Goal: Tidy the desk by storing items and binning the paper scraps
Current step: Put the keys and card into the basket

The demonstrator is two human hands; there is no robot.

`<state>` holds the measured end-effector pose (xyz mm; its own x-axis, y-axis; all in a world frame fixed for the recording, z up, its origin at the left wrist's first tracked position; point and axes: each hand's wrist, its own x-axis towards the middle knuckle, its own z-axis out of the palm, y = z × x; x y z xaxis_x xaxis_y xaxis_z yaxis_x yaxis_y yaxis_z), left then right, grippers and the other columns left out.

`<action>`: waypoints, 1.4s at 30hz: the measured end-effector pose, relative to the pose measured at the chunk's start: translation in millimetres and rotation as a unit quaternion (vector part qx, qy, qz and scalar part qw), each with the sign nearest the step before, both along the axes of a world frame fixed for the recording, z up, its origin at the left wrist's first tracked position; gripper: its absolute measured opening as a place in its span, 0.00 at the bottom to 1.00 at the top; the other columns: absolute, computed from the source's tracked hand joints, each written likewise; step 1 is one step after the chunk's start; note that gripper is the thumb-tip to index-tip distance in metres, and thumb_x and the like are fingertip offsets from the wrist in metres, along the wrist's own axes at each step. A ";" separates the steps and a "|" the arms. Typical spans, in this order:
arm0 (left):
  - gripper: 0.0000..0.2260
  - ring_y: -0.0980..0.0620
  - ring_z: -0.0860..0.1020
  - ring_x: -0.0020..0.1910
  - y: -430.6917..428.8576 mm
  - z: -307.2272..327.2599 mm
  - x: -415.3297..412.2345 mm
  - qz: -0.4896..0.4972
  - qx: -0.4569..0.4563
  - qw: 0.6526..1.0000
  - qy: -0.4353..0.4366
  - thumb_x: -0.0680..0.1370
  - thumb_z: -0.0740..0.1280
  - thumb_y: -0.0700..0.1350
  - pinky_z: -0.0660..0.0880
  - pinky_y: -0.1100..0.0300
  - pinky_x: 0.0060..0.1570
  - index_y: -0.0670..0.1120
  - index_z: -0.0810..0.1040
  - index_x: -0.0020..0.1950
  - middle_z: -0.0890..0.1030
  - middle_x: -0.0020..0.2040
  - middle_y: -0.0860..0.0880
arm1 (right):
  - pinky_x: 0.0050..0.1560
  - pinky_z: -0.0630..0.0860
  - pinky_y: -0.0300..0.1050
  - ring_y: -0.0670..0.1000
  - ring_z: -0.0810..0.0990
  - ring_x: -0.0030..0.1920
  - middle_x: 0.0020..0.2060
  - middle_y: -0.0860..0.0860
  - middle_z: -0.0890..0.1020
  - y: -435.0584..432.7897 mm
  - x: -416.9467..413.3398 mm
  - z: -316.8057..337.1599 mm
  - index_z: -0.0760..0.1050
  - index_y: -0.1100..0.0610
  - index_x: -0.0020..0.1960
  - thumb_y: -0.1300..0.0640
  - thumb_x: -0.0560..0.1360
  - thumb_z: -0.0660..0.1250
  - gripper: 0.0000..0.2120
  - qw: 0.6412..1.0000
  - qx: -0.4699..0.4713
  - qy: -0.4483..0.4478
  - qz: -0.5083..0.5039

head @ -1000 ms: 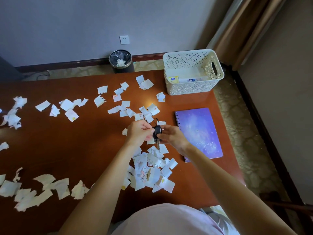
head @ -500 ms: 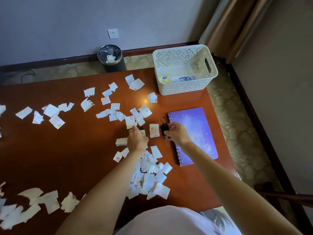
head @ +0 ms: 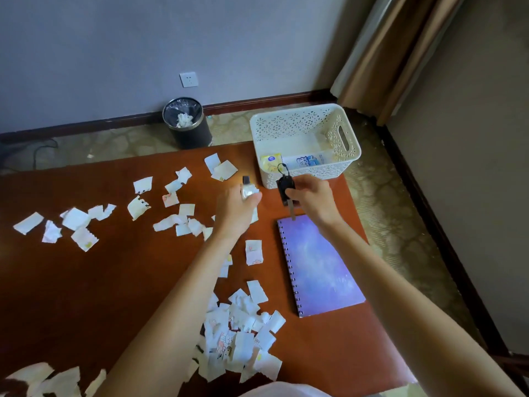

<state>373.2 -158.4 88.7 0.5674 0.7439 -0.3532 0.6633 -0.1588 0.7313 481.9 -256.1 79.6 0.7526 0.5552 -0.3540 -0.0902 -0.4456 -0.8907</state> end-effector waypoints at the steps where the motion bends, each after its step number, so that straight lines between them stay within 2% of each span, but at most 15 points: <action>1: 0.10 0.48 0.75 0.45 5.7 10.7 15.4 -0.004 0.010 1.000 -0.021 0.78 0.64 0.47 0.68 0.60 0.35 0.40 0.75 0.50 0.77 0.45 0.44 | 0.42 0.77 0.49 0.56 0.79 0.33 0.36 0.51 0.77 4.9 12.0 7.8 0.75 0.61 0.49 0.70 0.73 0.63 0.08 1.000 0.020 -0.005 -0.012; 4: 0.10 0.49 0.73 0.48 21.3 31.5 64.0 -0.019 0.016 0.998 -0.064 0.78 0.63 0.44 0.69 0.58 0.41 0.41 0.73 0.57 0.76 0.49 0.49 | 0.38 0.78 0.43 0.55 0.78 0.34 0.37 0.53 0.77 20.7 53.5 20.9 0.74 0.61 0.50 0.69 0.74 0.63 0.07 0.997 0.052 -0.025 -0.043; 6: 0.13 0.47 0.74 0.48 30.9 33.6 94.2 -0.021 0.014 0.998 -0.058 0.77 0.63 0.42 0.73 0.55 0.44 0.43 0.69 0.62 0.76 0.51 0.49 | 0.45 0.79 0.52 0.57 0.79 0.39 0.35 0.54 0.78 32.6 83.0 19.2 0.76 0.63 0.50 0.69 0.74 0.64 0.07 0.996 0.045 -0.036 -0.065; 8: 0.16 0.45 0.76 0.48 39.7 25.9 119.8 -0.027 -0.006 0.999 -0.041 0.78 0.62 0.40 0.75 0.53 0.43 0.42 0.65 0.65 0.77 0.57 0.43 | 0.50 0.77 0.55 0.58 0.79 0.42 0.35 0.55 0.80 44.5 108.5 11.8 0.78 0.66 0.51 0.69 0.73 0.64 0.08 0.996 0.013 -0.029 -0.082; 13: 0.26 0.42 0.73 0.63 51.2 -1.7 155.4 -0.054 -0.038 0.995 0.076 0.81 0.54 0.35 0.73 0.56 0.50 0.41 0.47 0.76 0.68 0.70 0.39 | 0.47 0.77 0.48 0.54 0.78 0.45 0.42 0.58 0.81 71.9 148.1 -29.3 0.79 0.68 0.53 0.66 0.73 0.66 0.10 0.992 -0.122 -0.008 -0.037; 17: 0.29 0.42 0.74 0.63 53.0 -21.8 168.0 -0.051 -0.061 0.988 0.134 0.79 0.51 0.31 0.72 0.59 0.42 0.40 0.40 0.76 0.65 0.72 0.39 | 0.40 0.76 0.43 0.52 0.78 0.47 0.57 0.67 0.79 87.7 154.2 -65.0 0.73 0.73 0.59 0.68 0.73 0.66 0.15 0.977 -0.210 0.011 0.035; 19: 0.29 0.42 0.74 0.62 54.0 -32.1 171.4 -0.043 -0.065 0.987 0.140 0.79 0.52 0.31 0.69 0.59 0.43 0.40 0.41 0.76 0.67 0.70 0.39 | 0.38 0.76 0.43 0.53 0.79 0.45 0.56 0.66 0.80 92.6 153.6 -76.5 0.74 0.72 0.59 0.68 0.73 0.67 0.15 0.969 -0.235 0.016 0.069; 21: 0.28 0.42 0.72 0.64 54.5 -38.6 173.2 -0.034 -0.075 0.986 0.143 0.79 0.52 0.31 0.69 0.59 0.46 0.39 0.42 0.76 0.66 0.71 0.39 | 0.35 0.74 0.40 0.53 0.76 0.37 0.49 0.63 0.82 97.1 153.3 -83.2 0.75 0.70 0.58 0.67 0.73 0.68 0.15 0.962 -0.253 0.013 0.099; 23: 0.28 0.42 0.70 0.67 54.7 -43.0 174.4 -0.025 -0.085 0.986 0.141 0.79 0.51 0.31 0.70 0.59 0.51 0.38 0.42 0.76 0.64 0.72 0.39 | 0.38 0.76 0.42 0.50 0.74 0.30 0.42 0.59 0.79 100.7 153.4 -87.4 0.75 0.70 0.57 0.65 0.73 0.68 0.14 0.954 -0.269 -0.002 0.129; 27: 0.27 0.42 0.68 0.69 56.9 -43.8 175.8 -0.008 -0.082 0.989 0.126 0.80 0.52 0.32 0.70 0.56 0.59 0.38 0.43 0.76 0.63 0.73 0.40 | 0.37 0.77 0.42 0.54 0.78 0.35 0.39 0.59 0.79 102.3 151.9 -87.8 0.74 0.69 0.55 0.62 0.74 0.68 0.13 0.944 -0.273 -0.055 0.176; 31: 0.24 0.41 0.73 0.63 57.7 -46.9 175.1 0.004 -0.063 0.992 0.111 0.79 0.54 0.33 0.74 0.54 0.55 0.38 0.52 0.75 0.69 0.68 0.38 | 0.33 0.72 0.40 0.53 0.76 0.38 0.46 0.62 0.83 103.1 151.9 -87.1 0.75 0.67 0.53 0.59 0.74 0.67 0.12 0.918 -0.305 -0.121 0.222; 34: 0.20 0.41 0.74 0.60 59.3 -52.7 175.5 0.013 -0.052 0.994 0.099 0.79 0.54 0.33 0.74 0.53 0.51 0.37 0.59 0.71 0.72 0.64 0.38 | 0.39 0.77 0.44 0.53 0.76 0.37 0.47 0.64 0.83 99.9 155.4 -87.6 0.77 0.69 0.51 0.59 0.73 0.68 0.13 0.915 -0.311 -0.110 0.233; 36: 0.16 0.42 0.75 0.57 61.5 -56.0 176.6 0.020 -0.054 0.995 0.080 0.79 0.56 0.34 0.71 0.57 0.41 0.37 0.65 0.67 0.74 0.60 0.39 | 0.44 0.80 0.47 0.52 0.75 0.34 0.41 0.62 0.84 95.9 161.2 -84.0 0.79 0.71 0.51 0.61 0.73 0.69 0.12 0.923 -0.289 -0.105 0.233; 39: 0.10 0.46 0.74 0.44 64.2 -62.1 180.2 0.031 -0.064 0.996 0.047 0.77 0.60 0.35 0.64 0.64 0.27 0.37 0.72 0.58 0.75 0.47 0.42 | 0.35 0.73 0.36 0.45 0.74 0.33 0.34 0.51 0.78 88.1 169.7 -68.5 0.80 0.67 0.51 0.66 0.73 0.67 0.08 0.948 -0.216 -0.037 0.232; 42: 0.03 0.47 0.74 0.42 62.6 -66.1 187.0 0.036 -0.084 0.996 0.019 0.75 0.65 0.35 0.74 0.59 0.34 0.40 0.73 0.45 0.75 0.41 0.44 | 0.37 0.69 0.35 0.45 0.73 0.36 0.35 0.49 0.77 81.3 172.6 -59.9 0.79 0.64 0.50 0.65 0.73 0.68 0.06 0.940 -0.193 0.039 0.277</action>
